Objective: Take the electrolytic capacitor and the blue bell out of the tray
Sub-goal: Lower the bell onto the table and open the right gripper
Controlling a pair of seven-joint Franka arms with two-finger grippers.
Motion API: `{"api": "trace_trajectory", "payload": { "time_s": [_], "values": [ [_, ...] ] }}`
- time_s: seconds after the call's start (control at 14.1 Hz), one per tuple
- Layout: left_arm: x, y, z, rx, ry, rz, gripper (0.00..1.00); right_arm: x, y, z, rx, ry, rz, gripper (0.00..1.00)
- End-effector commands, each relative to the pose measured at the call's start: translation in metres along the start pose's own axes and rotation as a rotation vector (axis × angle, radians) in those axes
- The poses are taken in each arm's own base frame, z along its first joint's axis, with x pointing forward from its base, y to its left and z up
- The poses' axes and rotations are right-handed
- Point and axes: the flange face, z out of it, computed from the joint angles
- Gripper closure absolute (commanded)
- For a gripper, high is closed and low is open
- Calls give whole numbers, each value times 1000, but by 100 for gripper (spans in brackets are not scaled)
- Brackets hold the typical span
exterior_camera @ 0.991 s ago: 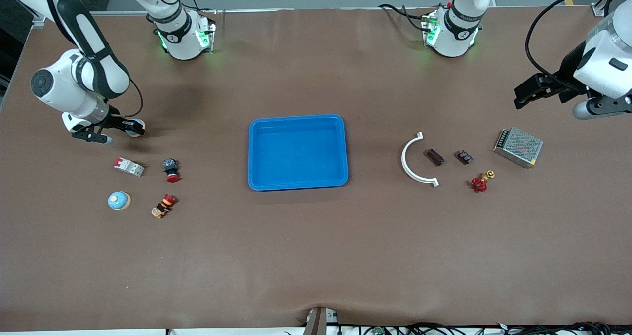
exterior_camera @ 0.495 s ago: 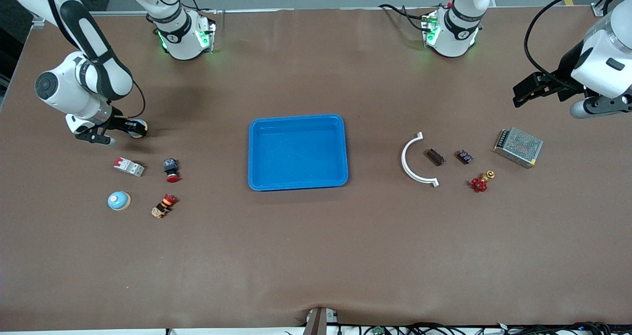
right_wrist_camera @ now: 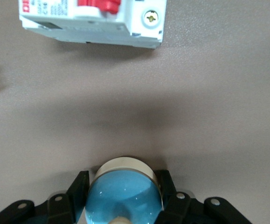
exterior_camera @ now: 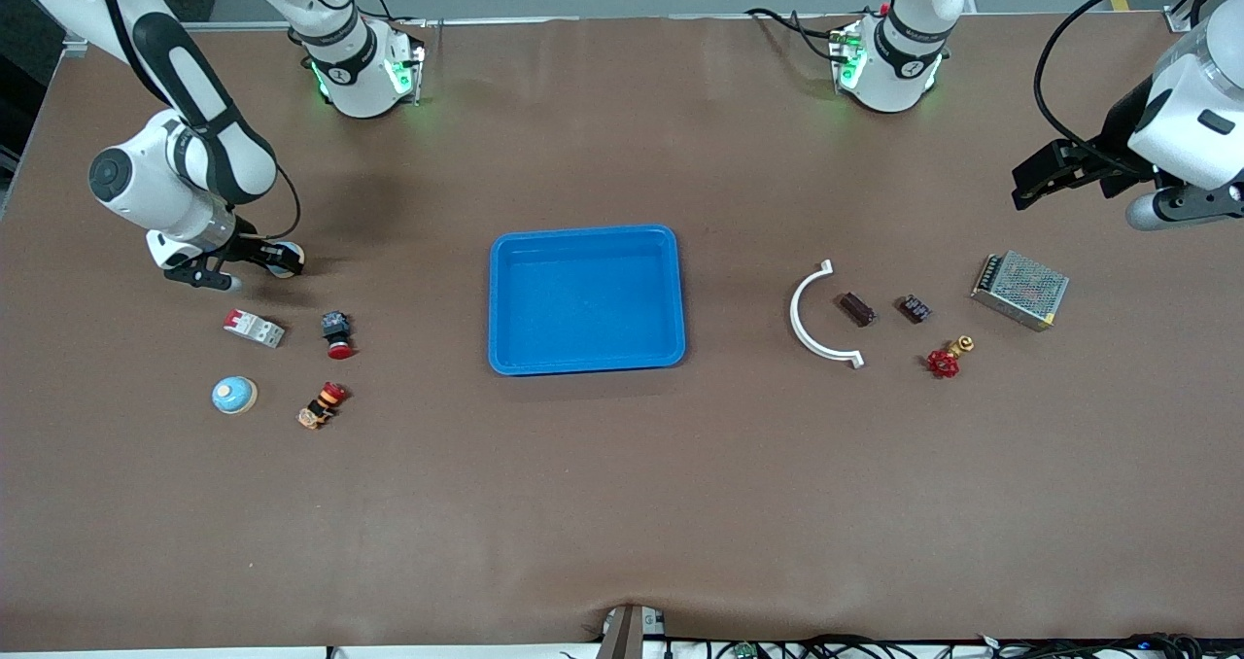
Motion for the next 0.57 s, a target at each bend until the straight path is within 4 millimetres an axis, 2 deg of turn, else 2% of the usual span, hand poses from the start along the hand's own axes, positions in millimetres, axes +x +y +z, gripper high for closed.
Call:
{"api": "trace_trajectory", "payload": {
  "time_s": [0.0, 0.21, 0.35, 0.5],
  "values": [
    [-6, -2, -7, 3, -1, 16, 0, -4, -2, 9, 12, -4, 8, 100],
    [-6, 0, -7, 3, -1, 19, 0, -4, 5, 8, 12, 0, 10, 100],
    [-6, 1, -7, 3, -1, 16, 0, -5, 20, 7, 15, 5, 0, 100],
    [-6, 0, -7, 3, -1, 16, 0, -6, 24, 7, 16, 4, -9, 100]
  ]
}}
